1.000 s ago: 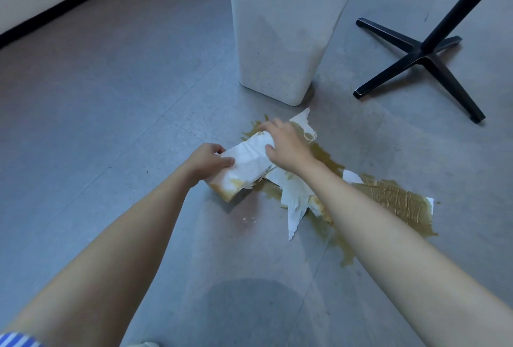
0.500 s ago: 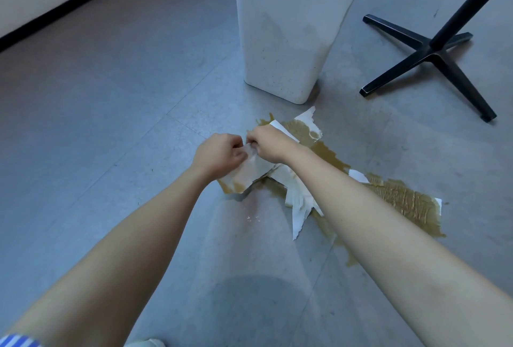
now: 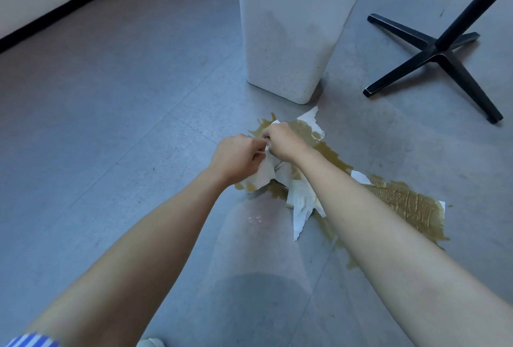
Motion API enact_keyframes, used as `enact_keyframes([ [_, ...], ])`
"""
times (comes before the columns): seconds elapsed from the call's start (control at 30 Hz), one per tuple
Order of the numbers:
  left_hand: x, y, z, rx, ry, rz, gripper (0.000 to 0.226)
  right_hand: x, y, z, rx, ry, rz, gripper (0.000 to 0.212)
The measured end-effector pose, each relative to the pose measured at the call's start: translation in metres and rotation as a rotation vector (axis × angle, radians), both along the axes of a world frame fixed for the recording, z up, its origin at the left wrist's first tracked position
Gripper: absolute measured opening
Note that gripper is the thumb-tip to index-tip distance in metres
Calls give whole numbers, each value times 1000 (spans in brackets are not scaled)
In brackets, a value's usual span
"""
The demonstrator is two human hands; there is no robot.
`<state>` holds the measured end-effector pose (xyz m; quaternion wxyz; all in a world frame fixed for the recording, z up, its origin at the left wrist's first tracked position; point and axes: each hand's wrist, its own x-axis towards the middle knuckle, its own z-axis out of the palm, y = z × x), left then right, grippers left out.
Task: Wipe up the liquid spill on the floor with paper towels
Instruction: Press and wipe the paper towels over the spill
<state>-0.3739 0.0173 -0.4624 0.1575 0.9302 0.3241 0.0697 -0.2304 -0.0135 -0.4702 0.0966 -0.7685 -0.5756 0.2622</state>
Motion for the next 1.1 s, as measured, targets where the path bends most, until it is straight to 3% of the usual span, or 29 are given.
enact_keyframes([
  [0.13, -2, 7, 0, -129, -12, 114, 31, 7, -3, 1, 57, 110, -22, 33],
  [0.23, -7, 10, -1, -168, 32, 160, 26, 9, -10, 0, 37, 129, 35, 43],
  [0.33, -9, 10, -1, -178, 21, 213, 32, 14, -15, -4, 20, 73, 89, 37],
  [0.47, 0, 7, 3, -309, -69, 352, 24, 17, -26, -3, 141, 194, -50, 43],
  [0.57, 10, 7, 6, -391, -76, 406, 19, 18, -32, 4, 198, 272, -134, 32],
  [0.7, 18, 8, 11, -521, -68, 567, 10, 24, -39, 14, 64, 475, -174, 13],
  [0.8, 20, 9, 15, -708, -178, 752, 7, 21, -47, 24, -28, 649, -117, 26],
  [1.0, 22, 10, 28, -871, -327, 941, 10, 11, -50, 32, -134, 647, -37, 42],
  [1.1, 25, 10, 32, -990, -419, 983, 10, 8, -51, 34, -93, 576, -42, 42],
])
